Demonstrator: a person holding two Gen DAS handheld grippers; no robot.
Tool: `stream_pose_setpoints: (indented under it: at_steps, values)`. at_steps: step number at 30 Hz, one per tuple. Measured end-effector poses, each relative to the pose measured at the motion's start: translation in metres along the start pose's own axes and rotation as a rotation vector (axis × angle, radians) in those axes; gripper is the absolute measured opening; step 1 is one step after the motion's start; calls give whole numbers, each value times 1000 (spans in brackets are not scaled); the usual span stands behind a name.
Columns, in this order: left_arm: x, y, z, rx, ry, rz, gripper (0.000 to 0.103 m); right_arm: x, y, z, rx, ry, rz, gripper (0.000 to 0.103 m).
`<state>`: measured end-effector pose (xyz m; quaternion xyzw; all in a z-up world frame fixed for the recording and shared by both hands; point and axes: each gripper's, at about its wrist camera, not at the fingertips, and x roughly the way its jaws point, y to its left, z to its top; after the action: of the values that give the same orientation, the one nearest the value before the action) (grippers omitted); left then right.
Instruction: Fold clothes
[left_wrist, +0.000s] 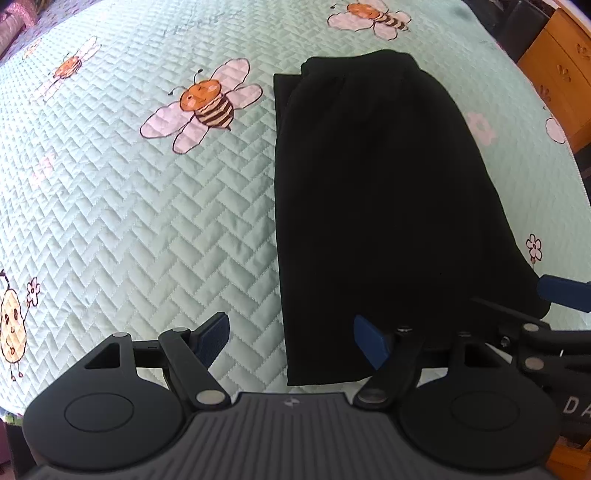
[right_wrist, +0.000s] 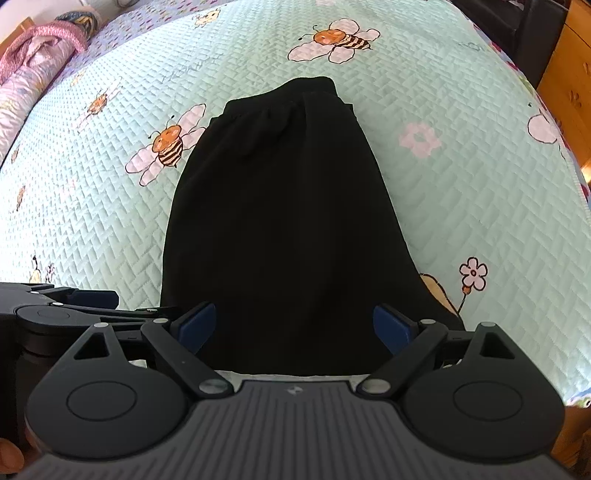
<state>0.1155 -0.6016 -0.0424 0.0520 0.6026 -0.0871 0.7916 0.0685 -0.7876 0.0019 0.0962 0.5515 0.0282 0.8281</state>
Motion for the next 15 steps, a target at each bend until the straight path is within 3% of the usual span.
stream_pose_setpoints:
  at_steps: [5, 7, 11, 13, 15]
  values:
    - [-12, 4, -5, 51, -81, 18, 77, -5, 1, -10, 50, -62, 63, 92]
    - [-24, 8, -11, 84, -156, 52, 77, -7, 4, -17, 78, -103, 96, 92]
    - [-77, 25, -40, 139, -462, 147, 77, -17, 17, -42, 121, -262, 148, 92]
    - [-106, 40, -58, 149, -614, 201, 78, -23, 36, -61, 92, -370, 107, 92]
    - [-131, 61, -75, 132, -732, 200, 79, -30, 60, -80, 49, -486, 41, 92]
